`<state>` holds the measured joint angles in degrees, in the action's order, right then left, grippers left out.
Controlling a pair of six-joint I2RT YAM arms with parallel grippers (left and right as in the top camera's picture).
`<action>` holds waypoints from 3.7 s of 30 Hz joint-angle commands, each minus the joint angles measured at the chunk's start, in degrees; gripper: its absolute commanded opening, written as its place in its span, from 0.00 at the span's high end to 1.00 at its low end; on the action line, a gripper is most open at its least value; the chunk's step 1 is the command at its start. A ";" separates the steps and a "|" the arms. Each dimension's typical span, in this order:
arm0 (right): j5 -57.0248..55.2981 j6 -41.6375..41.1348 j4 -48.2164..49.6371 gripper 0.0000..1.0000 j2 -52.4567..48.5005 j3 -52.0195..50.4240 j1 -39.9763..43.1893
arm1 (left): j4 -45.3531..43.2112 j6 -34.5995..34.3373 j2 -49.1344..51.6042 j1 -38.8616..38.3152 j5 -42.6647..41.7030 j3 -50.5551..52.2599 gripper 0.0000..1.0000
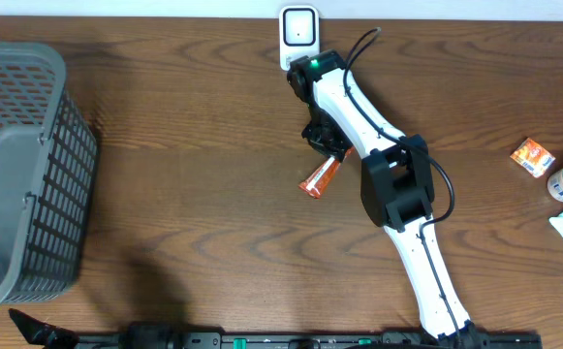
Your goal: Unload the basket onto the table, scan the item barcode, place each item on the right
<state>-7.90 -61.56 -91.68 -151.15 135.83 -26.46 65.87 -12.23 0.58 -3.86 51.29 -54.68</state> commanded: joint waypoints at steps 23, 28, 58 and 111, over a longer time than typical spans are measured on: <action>36.33 20.57 39.82 0.99 2.58 2.27 -1.07 | 0.11 -0.55 -0.42 -0.07 0.15 0.20 0.16; 57.57 29.88 60.65 0.99 2.58 2.27 -0.96 | 0.11 -0.55 -0.44 -0.07 0.15 0.20 0.17; 71.47 43.60 134.25 0.99 -9.88 2.14 11.89 | 0.11 -0.55 -0.42 -0.07 0.15 0.20 0.17; 38.16 41.92 151.56 0.99 -20.55 2.16 15.06 | 0.11 -0.55 -0.44 -0.07 0.15 0.20 0.16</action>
<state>36.05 -20.51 60.58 -172.11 137.43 -10.26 65.87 -12.23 0.58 -3.86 51.29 -54.65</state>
